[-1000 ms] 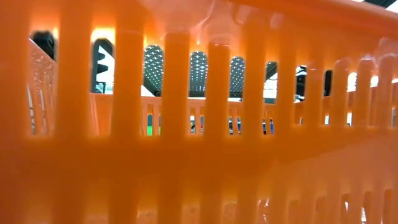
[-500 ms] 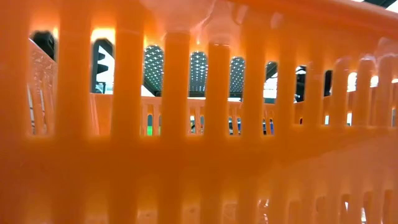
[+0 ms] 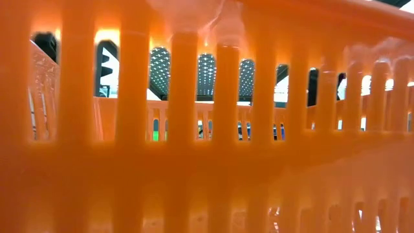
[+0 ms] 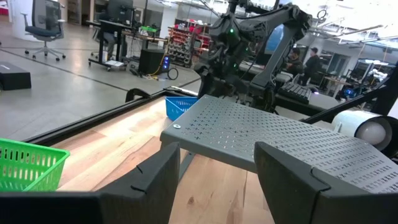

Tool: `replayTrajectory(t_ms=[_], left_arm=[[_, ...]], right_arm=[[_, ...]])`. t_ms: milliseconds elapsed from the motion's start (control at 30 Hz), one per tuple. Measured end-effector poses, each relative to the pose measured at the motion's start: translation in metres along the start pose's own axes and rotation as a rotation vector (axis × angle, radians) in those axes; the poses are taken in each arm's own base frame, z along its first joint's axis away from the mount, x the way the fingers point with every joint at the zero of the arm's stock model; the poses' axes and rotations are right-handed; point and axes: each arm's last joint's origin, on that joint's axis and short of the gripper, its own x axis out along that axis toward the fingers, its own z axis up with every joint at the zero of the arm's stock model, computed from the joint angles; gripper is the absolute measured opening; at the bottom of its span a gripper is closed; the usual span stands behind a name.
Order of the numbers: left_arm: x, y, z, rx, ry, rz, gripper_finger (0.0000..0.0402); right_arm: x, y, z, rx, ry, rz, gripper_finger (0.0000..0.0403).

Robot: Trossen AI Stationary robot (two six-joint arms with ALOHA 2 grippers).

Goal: Pick & Place Office Desk Supplies
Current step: Put the yellow rubber band into the blue basket

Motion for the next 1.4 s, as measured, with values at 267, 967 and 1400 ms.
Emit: replayTrajectory(t_ms=[267, 967, 1400], left_arm=[[0.0, 0.0, 0.0, 0.0, 0.0, 0.0, 0.0212], [0.0, 0.0, 0.0, 0.0, 0.0, 0.0, 0.0212], [0.0, 0.0, 0.0, 0.0, 0.0, 0.0, 0.0212]], right_arm=[[-0.029, 0.015, 0.007, -0.051, -0.124, 0.077, 0.0153], [-0.075, 0.082, -0.029, -0.359, -0.178, 0.357, 0.0153], [-0.074, 0.121, -0.065, -0.28, 0.016, 0.36, 0.0153]])
